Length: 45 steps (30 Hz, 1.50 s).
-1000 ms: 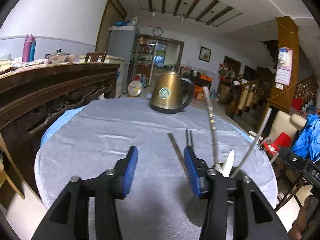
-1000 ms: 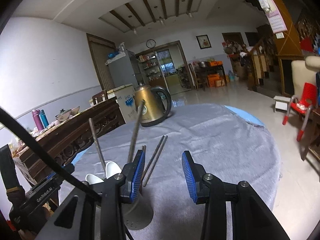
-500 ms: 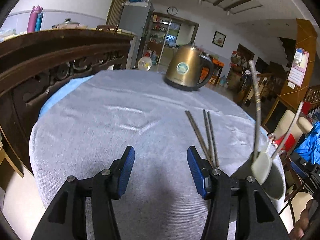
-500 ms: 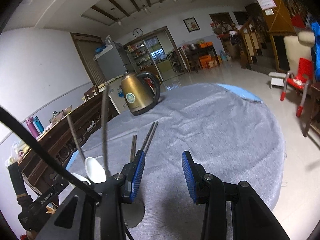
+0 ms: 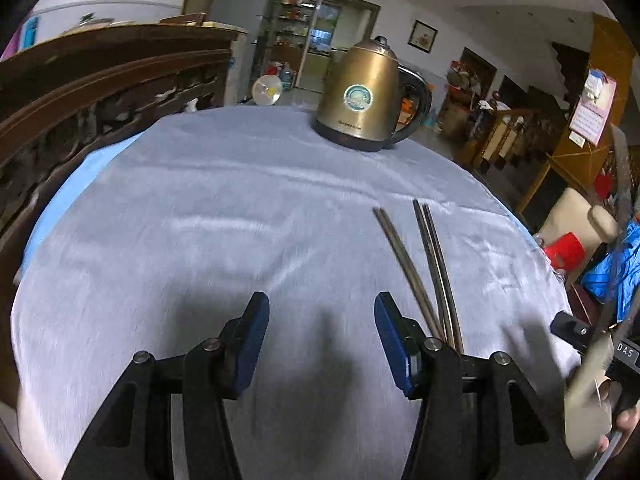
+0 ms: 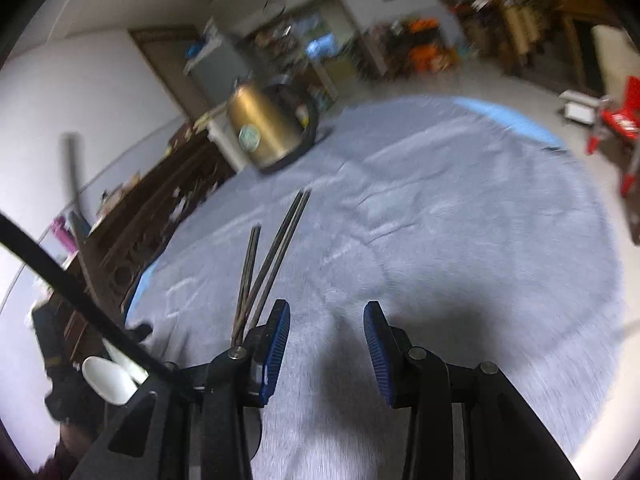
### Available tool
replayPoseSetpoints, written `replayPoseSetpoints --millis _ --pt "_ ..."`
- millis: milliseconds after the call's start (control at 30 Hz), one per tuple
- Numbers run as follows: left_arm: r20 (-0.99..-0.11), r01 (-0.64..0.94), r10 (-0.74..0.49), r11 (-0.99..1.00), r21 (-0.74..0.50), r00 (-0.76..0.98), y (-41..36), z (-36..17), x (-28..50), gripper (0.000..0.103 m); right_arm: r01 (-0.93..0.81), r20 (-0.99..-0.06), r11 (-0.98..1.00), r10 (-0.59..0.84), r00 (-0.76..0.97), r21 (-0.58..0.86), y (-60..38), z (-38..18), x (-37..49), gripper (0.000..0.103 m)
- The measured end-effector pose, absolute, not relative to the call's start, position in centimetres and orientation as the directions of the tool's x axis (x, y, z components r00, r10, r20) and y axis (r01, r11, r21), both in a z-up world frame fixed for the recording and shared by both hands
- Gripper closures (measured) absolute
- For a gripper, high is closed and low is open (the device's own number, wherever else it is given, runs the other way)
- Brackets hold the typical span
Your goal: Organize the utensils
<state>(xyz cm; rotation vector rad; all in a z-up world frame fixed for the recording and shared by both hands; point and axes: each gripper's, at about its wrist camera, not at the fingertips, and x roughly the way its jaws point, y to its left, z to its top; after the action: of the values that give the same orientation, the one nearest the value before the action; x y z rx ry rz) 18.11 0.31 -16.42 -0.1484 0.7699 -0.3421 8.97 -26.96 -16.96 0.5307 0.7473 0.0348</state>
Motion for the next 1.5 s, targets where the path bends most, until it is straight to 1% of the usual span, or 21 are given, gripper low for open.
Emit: replayPoseSetpoints --millis 100,200,467,600,633,800,900,1033,1100,1233,1300,1367,1433,1467,1500 --pt "-0.668 0.266 -0.366 0.931 -0.252 0.648 -1.2 -16.4 21.4 0.044 0.116 -0.661 0.860 0.289 0.693 0.498 -27.4 -17.7 12.9 0.062" --pt "-0.677 0.292 -0.385 0.922 -0.253 0.627 -3.0 -16.6 24.0 0.044 0.103 -0.672 0.860 0.309 0.673 0.499 -27.5 -17.9 16.6 0.062" --pt "-0.738 0.363 -0.370 0.914 -0.181 0.564 -8.0 -18.5 29.5 0.044 0.092 -0.689 0.879 0.298 0.660 0.468 -26.9 -18.2 24.4 0.062" --pt "-0.768 0.355 -0.361 0.916 -0.187 0.529 -8.6 -19.8 31.2 0.044 0.084 -0.694 0.881 0.304 0.653 0.466 -26.7 -18.7 26.7 0.062" --pt "-0.761 0.353 -0.363 0.917 -0.187 0.537 -8.6 -19.9 31.4 0.044 0.083 -0.696 0.881 0.306 0.650 0.465 -26.6 -18.8 27.1 0.062" --pt "-0.769 0.360 -0.338 0.921 -0.151 0.542 -9.2 -19.9 31.9 0.044 0.076 -0.703 0.884 0.311 0.640 0.461 -26.4 -19.2 29.0 0.062" --pt "-0.777 0.368 -0.310 0.923 -0.109 0.548 -9.9 -20.0 32.4 0.044 0.069 -0.708 0.887 0.316 0.632 0.457 -26.2 -19.4 29.9 0.062" --pt "-0.788 0.369 -0.294 0.925 -0.092 0.541 -10.2 -19.9 32.9 0.042 0.083 -0.734 0.900 0.293 0.613 0.429 -25.8 -19.7 30.9 0.062" --pt "-0.799 0.371 -0.285 0.925 -0.084 0.529 -10.5 -19.8 33.2 0.037 0.087 -0.755 0.917 0.263 0.601 0.388 -25.2 -19.7 31.6 0.065" --pt "-0.825 0.370 -0.262 0.926 -0.070 0.500 -10.6 -19.7 33.7 0.036 0.082 -0.790 0.942 0.224 0.571 0.326 -23.9 -20.0 33.2 0.068" --pt "-0.837 0.369 -0.258 0.927 -0.073 0.482 -10.4 -19.6 34.0 0.036 0.086 -0.830 0.964 0.169 0.532 0.251 -22.9 -20.6 34.2 0.074" --pt "-0.845 0.370 -0.250 0.927 -0.066 0.473 -10.1 -19.6 33.9 0.036 0.083 -0.841 0.980 0.110 0.529 0.180 -22.3 -20.7 34.4 0.077" --pt "-0.857 0.358 -0.210 0.933 -0.031 0.471 -9.7 -19.8 33.8 0.037 0.083 -0.857 0.990 0.059 0.512 0.117 -21.9 -20.6 34.4 0.082" --pt "-0.855 0.380 -0.183 0.925 0.018 0.486 -9.9 -19.8 33.5 0.036 0.084 -0.866 0.992 0.044 0.498 0.099 -22.0 -20.8 34.3 0.083" --pt "-0.855 0.384 -0.188 0.923 0.014 0.484 -9.8 -19.8 33.3 0.037 0.083 -0.870 0.993 0.037 0.491 0.089 -22.2 -20.8 34.0 0.084"
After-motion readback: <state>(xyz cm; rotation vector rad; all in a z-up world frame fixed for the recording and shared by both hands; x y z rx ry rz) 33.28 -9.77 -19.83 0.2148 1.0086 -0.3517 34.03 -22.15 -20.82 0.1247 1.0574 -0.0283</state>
